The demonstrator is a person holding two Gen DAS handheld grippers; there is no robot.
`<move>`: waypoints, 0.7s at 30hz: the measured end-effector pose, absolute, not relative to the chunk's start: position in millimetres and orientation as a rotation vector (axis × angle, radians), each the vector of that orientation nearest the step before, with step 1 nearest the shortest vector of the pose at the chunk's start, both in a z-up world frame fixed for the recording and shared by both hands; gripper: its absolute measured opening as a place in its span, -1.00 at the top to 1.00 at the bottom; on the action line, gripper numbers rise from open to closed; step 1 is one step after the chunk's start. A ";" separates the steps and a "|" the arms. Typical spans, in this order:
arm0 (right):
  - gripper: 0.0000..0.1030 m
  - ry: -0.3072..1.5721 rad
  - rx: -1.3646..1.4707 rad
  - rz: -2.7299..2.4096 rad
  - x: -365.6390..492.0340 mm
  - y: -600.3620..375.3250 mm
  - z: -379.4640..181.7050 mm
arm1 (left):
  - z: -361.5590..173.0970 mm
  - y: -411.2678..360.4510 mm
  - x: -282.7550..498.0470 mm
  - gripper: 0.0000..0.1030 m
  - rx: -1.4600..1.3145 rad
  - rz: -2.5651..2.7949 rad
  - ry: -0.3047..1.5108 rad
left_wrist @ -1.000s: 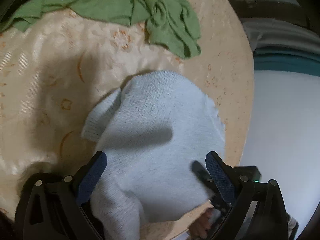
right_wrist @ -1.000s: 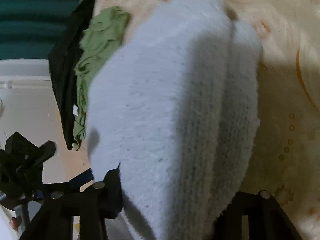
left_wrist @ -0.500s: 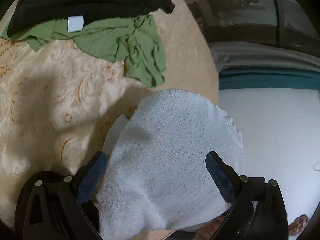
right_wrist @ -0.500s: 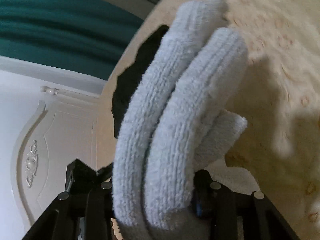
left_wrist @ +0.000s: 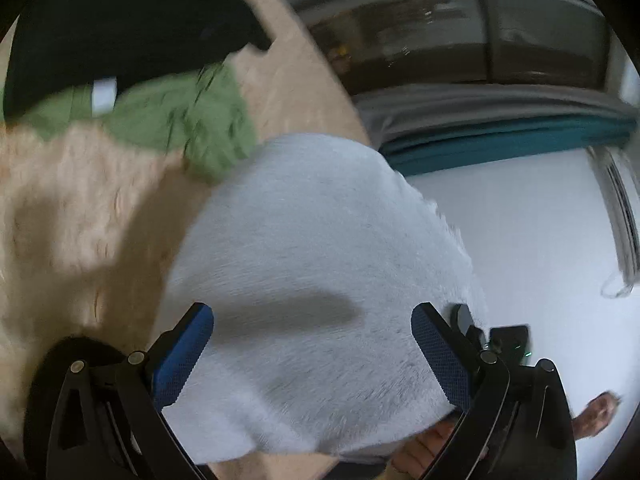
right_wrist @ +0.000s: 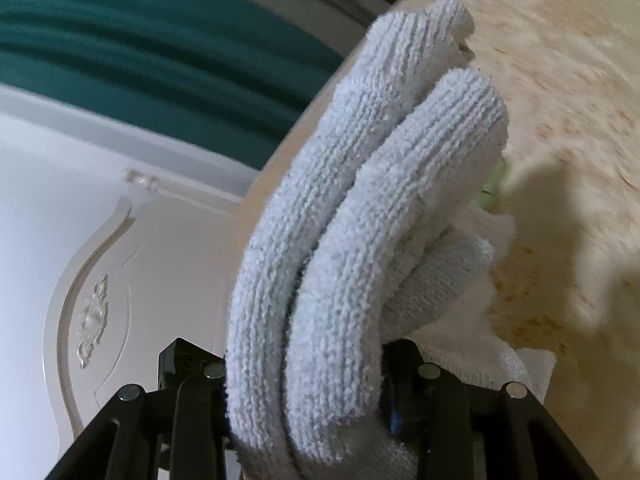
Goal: Fold clothes
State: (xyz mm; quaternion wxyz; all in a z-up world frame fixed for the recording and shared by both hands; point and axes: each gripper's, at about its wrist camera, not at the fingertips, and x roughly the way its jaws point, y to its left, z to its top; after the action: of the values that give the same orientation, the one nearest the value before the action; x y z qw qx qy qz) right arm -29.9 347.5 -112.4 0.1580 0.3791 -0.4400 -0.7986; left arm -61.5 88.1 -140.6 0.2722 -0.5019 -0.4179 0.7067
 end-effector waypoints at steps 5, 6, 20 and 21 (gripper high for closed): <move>0.28 -1.144 1.014 -2.236 -61.1 301.7 -72.0 | -78.0 55.9 -64.6 -0.97 -1.143 2.195 -1.099; 0.28 -1.138 0.999 -2.215 -70.8 292.2 -66.2 | -69.0 42.5 -70.0 -0.98 -1.116 2.233 -1.109; 0.28 -1.395 0.597 -1.822 -321.9 159.1 -94.0 | 10.7 -84.2 -292.7 -1.00 -1.033 2.694 -0.822; 0.28 -1.448 0.588 -1.808 -337.2 158.7 -112.1 | -8.6 -91.9 -308.1 -1.00 -1.079 2.685 -0.853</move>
State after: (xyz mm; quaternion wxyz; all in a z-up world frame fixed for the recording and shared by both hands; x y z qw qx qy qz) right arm -337.2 158.8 -112.1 0.3669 0.2290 -0.5637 -0.7036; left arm -308.1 -91.9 -8.6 0.0624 -0.3570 -0.2821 0.8883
